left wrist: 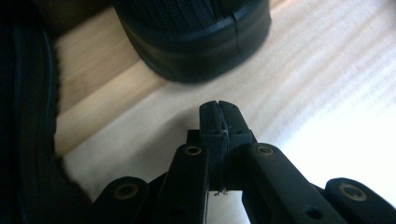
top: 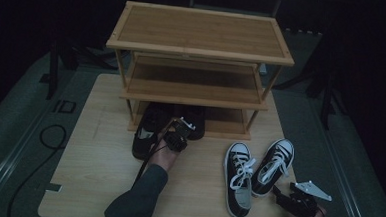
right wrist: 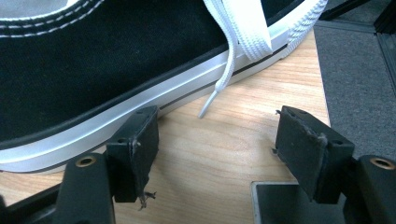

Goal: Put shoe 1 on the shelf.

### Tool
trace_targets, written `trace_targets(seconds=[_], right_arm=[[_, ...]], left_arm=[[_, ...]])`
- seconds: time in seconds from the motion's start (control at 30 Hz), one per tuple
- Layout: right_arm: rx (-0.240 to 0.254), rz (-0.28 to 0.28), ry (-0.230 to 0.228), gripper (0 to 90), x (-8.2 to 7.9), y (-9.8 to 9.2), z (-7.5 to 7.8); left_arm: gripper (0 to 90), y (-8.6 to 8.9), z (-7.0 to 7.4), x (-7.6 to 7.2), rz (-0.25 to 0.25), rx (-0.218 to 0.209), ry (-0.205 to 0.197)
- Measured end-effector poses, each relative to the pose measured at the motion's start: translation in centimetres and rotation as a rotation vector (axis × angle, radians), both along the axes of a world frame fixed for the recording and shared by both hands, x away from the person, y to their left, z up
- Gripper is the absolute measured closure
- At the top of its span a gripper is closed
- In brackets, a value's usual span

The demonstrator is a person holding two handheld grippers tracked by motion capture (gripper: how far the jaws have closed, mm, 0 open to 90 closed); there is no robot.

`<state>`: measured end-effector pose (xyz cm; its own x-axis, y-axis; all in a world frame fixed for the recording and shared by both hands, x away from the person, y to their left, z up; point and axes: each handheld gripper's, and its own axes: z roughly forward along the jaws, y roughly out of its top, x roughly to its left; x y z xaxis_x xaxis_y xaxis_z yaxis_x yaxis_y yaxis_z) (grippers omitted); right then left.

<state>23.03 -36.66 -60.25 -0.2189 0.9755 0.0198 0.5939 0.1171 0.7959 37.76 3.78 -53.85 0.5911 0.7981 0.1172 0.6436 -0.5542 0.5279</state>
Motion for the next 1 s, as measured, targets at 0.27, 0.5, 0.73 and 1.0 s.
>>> trace_targets(seconds=[0.27,0.5,0.73,1.0], right_arm=[[0.0,-0.001,0.0,29.8,0.0,0.0,0.0],[0.001,-0.002,0.0,29.8,0.0,0.0,0.0],[0.001,-0.002,0.0,29.8,0.0,0.0,0.0],[0.001,-0.003,-0.001,29.8,0.0,0.0,0.0]], left_arm=[[88.2,2.0,0.2,-2.9,-0.028,-0.006,-0.019],[88.5,3.6,0.6,-5.2,-0.055,-0.021,-0.023],[89.4,5.7,1.3,-7.0,-0.062,-0.041,-0.012],[89.2,7.8,1.7,-8.8,-0.045,-0.067,-0.031]])
